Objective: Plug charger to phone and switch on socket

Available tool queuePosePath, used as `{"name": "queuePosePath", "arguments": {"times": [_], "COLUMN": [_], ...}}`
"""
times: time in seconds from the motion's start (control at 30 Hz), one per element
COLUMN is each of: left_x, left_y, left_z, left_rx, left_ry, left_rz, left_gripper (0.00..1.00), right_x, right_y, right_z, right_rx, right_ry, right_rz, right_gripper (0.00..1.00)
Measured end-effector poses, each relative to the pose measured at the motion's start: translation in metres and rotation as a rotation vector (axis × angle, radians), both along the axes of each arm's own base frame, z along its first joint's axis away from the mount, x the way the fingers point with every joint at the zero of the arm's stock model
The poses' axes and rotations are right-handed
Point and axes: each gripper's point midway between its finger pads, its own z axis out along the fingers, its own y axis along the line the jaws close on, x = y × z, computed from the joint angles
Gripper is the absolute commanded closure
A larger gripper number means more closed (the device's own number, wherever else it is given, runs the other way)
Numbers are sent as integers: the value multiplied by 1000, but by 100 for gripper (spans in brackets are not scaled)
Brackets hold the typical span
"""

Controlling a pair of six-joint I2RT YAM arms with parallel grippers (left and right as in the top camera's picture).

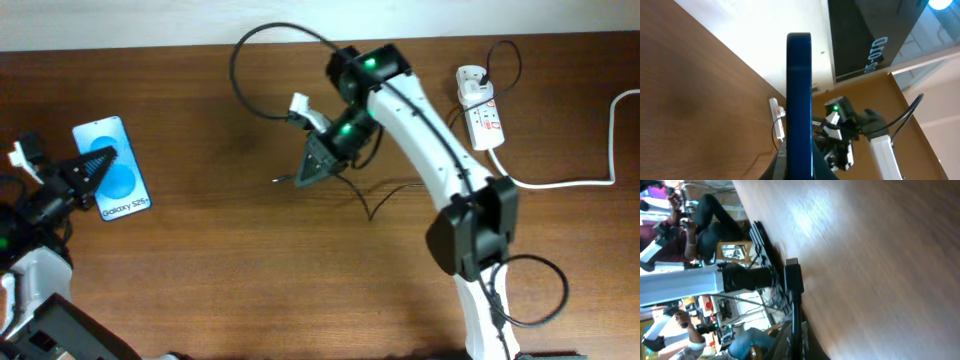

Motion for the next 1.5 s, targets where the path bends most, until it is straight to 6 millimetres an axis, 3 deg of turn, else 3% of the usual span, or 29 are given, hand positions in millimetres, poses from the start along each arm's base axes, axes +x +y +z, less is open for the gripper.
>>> {"name": "queuePosePath", "arguments": {"times": [0.1,0.17,0.27,0.3,0.33,0.4,0.47,0.53,0.6,0.67,0.7,0.73,0.87,1.03,1.2,1.3,1.5], "left_x": [0,0,0,1,2,6,12,18,24,29,32,33,43,58,73,77,80], "left_y": [-3,-3,-3,-5,-10,-26,-53,-74,-93,-107,-116,-126,-161,-201,-204,-209,-209], "left_z": [0,0,0,0,0,0,-1,-2,0,7,16,25,50,55,46,36,35], "left_rx": [-1,-2,-12,-22,-37,-63,-90,-111,-118,-101,-87,-80,-100,-157,-194,-208,-211], "left_ry": [0,0,11,20,36,65,105,143,163,137,105,80,27,45,110,168,172], "left_rz": [-10,-11,-10,-15,-29,-72,-139,-175,-204,-219,-221,-230,-214,-168,-74,-46,-19], "left_gripper": [100,100,100,100,100,100,100,100,100,100,100,100,100,100,100,100,100], "right_x": [0,-10,-46,-68,-87,-108,-117,-111,-103,-86,-80,-76,-51,-48,-46,-44,-36], "right_y": [-26,-37,-61,-72,-82,-95,-97,-86,-70,-55,-50,-47,-18,17,29,31,30], "right_z": [32,64,138,169,190,207,206,186,127,86,45,26,30,22,40,49,61], "right_rx": [-63,-85,-48,-16,1,3,16,70,80,104,81,72,143,154,191,211,228], "right_ry": [-124,-231,-425,-507,-565,-677,-750,-796,-757,-750,-710,-697,-775,-819,-910,-937,-1019], "right_rz": [-44,-63,-128,-159,-186,-261,-330,-409,-452,-491,-511,-522,-595,-626,-694,-724,-747], "right_gripper": [95,96,95,95,95,95,95,95,96,95,96,95,96,96,95,95,95]}}
